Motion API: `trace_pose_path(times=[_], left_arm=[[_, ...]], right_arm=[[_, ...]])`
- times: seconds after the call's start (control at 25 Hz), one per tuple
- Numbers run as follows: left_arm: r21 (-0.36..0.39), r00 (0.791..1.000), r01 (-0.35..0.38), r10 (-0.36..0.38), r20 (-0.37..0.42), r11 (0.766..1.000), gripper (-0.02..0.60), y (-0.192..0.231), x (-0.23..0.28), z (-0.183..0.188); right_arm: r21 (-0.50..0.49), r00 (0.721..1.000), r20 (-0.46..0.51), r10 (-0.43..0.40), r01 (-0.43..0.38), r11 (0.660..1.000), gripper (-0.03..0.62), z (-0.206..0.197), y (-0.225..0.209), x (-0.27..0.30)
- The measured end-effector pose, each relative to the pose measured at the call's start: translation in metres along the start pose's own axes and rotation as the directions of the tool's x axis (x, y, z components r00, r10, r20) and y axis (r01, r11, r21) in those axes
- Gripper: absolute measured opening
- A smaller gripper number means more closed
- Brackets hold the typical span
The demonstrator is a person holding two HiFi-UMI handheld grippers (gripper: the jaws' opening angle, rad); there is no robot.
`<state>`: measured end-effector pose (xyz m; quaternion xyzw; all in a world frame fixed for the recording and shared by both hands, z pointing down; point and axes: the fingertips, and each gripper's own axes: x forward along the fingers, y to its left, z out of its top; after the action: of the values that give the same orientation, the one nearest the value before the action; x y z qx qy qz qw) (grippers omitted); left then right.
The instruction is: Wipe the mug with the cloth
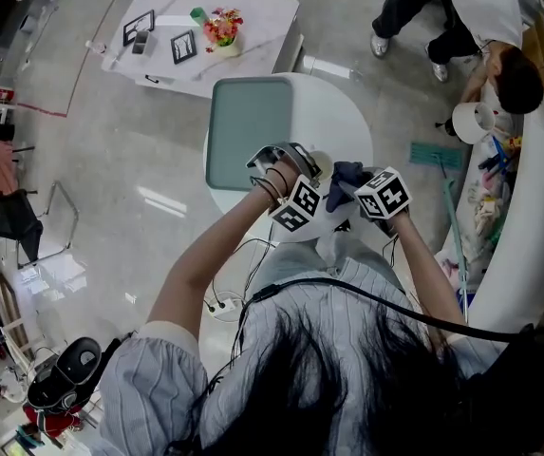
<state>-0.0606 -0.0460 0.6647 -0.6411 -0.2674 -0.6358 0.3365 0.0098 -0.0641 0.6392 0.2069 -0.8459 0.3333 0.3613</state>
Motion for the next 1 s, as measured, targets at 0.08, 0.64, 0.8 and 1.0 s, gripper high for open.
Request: trace_pose_path(times=[0.08,0.64,0.8,1.0], left_arm=[[-0.037,1.000,-0.018,0.018,-0.012,0.999,0.044,0.000,0.001,-0.001],[-0.827,0.951,0.071,0.213,0.225,0.558,0.112,0.029,-0.035,0.019],[-0.926,0.945,0.023,0.294,0.143,0.378,0.112,0.046,-0.031,0.023],[-0.989,0.942,0.004,0.332,0.052,0.145,0.112,0.054,-0.021,0.021]], right_arm=[[0.018,1.000,0.009,0.000,-0.001,1.000,0.080,0.000,0.000,-0.001],[0.057,1.000,0.020,-0.007,0.006,0.998,0.080,0.000,-0.002,0.002],[0.075,1.000,0.026,-0.006,0.004,0.997,0.080,-0.001,-0.004,0.002],[0.077,1.000,0.028,-0.005,0.003,0.997,0.080,-0.001,-0.004,0.003]])
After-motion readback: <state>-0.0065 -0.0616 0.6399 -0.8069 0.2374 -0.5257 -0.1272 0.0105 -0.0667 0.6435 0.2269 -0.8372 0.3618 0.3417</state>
